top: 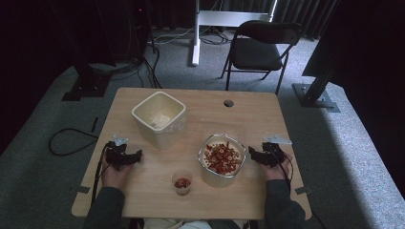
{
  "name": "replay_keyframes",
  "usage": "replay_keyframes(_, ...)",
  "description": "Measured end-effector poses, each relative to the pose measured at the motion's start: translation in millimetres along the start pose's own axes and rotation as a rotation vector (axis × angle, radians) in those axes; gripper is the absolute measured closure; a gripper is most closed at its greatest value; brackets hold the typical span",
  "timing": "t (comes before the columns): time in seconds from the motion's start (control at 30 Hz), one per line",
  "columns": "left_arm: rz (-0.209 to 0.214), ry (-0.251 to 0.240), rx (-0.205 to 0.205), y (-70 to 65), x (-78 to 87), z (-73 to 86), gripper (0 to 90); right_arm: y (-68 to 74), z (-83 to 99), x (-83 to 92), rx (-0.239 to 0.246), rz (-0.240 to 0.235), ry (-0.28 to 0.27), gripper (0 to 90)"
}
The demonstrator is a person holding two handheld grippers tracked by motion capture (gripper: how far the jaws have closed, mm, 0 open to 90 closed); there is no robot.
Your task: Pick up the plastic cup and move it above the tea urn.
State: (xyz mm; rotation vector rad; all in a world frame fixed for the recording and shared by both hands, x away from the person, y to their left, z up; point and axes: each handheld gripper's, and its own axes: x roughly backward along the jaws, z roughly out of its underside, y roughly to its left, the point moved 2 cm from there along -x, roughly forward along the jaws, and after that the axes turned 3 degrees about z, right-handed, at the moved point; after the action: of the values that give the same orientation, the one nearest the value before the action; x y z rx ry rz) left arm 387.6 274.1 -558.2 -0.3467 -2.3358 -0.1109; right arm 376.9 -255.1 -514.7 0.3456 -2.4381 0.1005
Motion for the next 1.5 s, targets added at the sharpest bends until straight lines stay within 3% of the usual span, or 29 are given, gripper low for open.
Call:
replay_keyframes(0.27, 0.000, 0.000, 0.000, 0.0, 0.0, 0.0, 15.7, 6.4, -28.1, -1.4, -0.008, -0.021, -0.044, 36.5)
replay_keyframes(0.5, 0.000, 0.000, 0.000, 0.0, 0.0, 0.0, 15.7, 8.4, -41.7, -15.5, -0.018, -0.047, -0.025, 41.3)
replay_keyframes(0.77, 0.000, 0.000, -0.001, 0.1, -0.1, 0.0, 15.7, 4.5, -46.4, -38.2, -0.056, -0.068, 0.032, 50.3)
replay_keyframes(0.8, 0.000, 0.000, -0.001, 0.1, -0.1, 0.0, 15.7, 2.9, -46.8, -43.6, -0.080, -0.092, 0.046, 53.0)
replay_keyframes(1.0, 0.001, 0.000, -0.001, 0.1, -0.2, -0.1, 15.7, 3.3, -47.6, -59.0, -0.085, -0.109, 0.095, 61.5)
replay_keyframes(1.17, 0.000, 0.000, -0.001, 0.1, -0.2, -0.1, 15.7, 3.6, -47.7, -63.1, -0.095, -0.120, 0.097, 68.9)
replay_keyframes(1.2, 0.000, 0.000, -0.001, 0.1, -0.2, -0.1, 15.7, 1.1, -47.6, -64.7, -0.115, -0.127, 0.095, 76.8)
replay_keyframes(1.23, 0.001, 0.000, 0.000, 0.0, -0.2, -0.1, 15.7, 0.0, -47.7, -64.8, -0.126, -0.127, 0.093, 78.6)
replay_keyframes(1.5, 0.000, 0.000, -0.001, 0.1, -0.2, -0.1, 15.7, -9.1, -47.5, -65.9, -0.170, -0.132, 0.085, 81.1)
